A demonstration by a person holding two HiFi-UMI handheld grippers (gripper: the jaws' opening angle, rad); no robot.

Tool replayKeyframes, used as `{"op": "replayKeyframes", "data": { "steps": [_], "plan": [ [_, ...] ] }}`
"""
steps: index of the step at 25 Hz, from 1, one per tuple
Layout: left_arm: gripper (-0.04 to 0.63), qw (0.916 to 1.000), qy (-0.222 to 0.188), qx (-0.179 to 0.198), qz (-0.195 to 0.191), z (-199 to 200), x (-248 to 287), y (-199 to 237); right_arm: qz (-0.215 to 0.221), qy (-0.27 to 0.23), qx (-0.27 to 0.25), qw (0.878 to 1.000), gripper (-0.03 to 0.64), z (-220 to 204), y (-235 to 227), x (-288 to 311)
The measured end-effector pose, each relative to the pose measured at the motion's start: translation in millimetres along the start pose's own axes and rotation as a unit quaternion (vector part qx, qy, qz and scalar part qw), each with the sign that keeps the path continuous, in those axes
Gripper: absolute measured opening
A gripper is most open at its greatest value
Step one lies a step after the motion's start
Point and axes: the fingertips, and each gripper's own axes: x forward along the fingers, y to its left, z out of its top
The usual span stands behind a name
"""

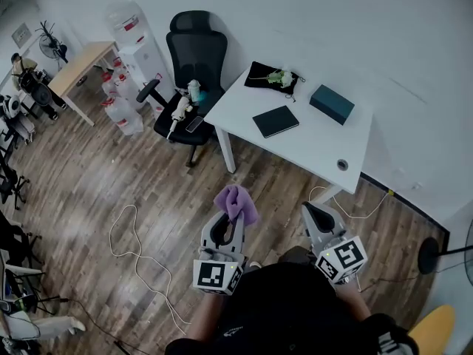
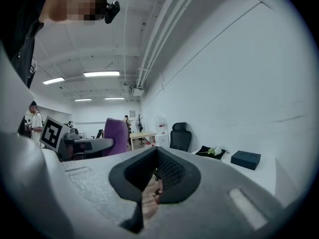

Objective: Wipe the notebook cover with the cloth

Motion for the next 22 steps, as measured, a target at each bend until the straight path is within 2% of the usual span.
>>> {"op": "replayKeyframes", "data": {
  "steps": [8,15,22],
  "plan": [
    [0.075,0.9996,0.016,-0.001,0.024,-9,20,43,0.021,0.012,0.005,1.0,0.002,-5,-2,53],
    [0.075,0.9986,0.019,0.003,0.05,-5,72,56,0.046,0.02,0.011,0.999,0.002,0,-50,101],
    [0.075,0.9938,0.024,-0.003,0.108,-3,123,88,0.1,0.031,0.012,0.994,0.002,9,-85,173]
  ]
}}
